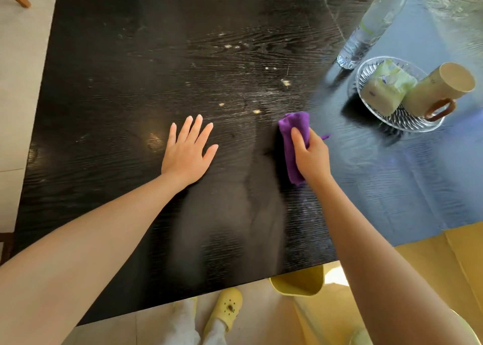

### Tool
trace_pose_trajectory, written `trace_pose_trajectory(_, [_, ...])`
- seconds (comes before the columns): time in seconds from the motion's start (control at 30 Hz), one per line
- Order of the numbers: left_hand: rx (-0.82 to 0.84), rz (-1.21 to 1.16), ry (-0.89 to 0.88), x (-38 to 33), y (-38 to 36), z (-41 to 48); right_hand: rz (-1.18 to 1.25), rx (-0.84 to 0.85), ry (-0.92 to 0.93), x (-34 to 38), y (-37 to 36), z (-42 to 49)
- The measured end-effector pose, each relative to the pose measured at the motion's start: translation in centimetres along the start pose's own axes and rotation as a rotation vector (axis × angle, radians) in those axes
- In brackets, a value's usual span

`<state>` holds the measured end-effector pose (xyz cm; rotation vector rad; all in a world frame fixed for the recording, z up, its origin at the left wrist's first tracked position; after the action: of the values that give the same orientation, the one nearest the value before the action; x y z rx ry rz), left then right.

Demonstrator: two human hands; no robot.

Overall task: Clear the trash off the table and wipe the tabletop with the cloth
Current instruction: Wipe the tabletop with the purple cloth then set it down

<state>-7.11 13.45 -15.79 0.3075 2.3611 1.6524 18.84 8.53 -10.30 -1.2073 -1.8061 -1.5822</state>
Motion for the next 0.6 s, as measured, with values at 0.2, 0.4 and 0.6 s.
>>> trace_pose_trajectory(0.2, [-0.005,0.000,-0.009,-0.1,-0.1,0.1,-0.620,0.142,0.105,-1.6,-4.8,2.3])
trace_pose_trajectory(0.4, [0.002,0.012,0.005,-0.1,0.0,0.0,-0.611,0.226,0.233,-0.2,-7.1,-4.3])
trace_pose_trajectory(0.6, [-0.002,0.005,-0.005,-0.2,0.3,-0.1,-0.692,0.340,0.355,-0.5,-9.8,-11.5])
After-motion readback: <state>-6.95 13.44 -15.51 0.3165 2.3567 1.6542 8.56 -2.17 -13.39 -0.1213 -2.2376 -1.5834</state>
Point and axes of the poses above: each hand's wrist, its own z-axis towards the middle knuckle, its own y-axis out of the back of the hand, x = y × z, the point moved 7 cm from there along z, towards the middle knuckle, and after that the axes turned 14 degrees about x, right-handed, at the moved point
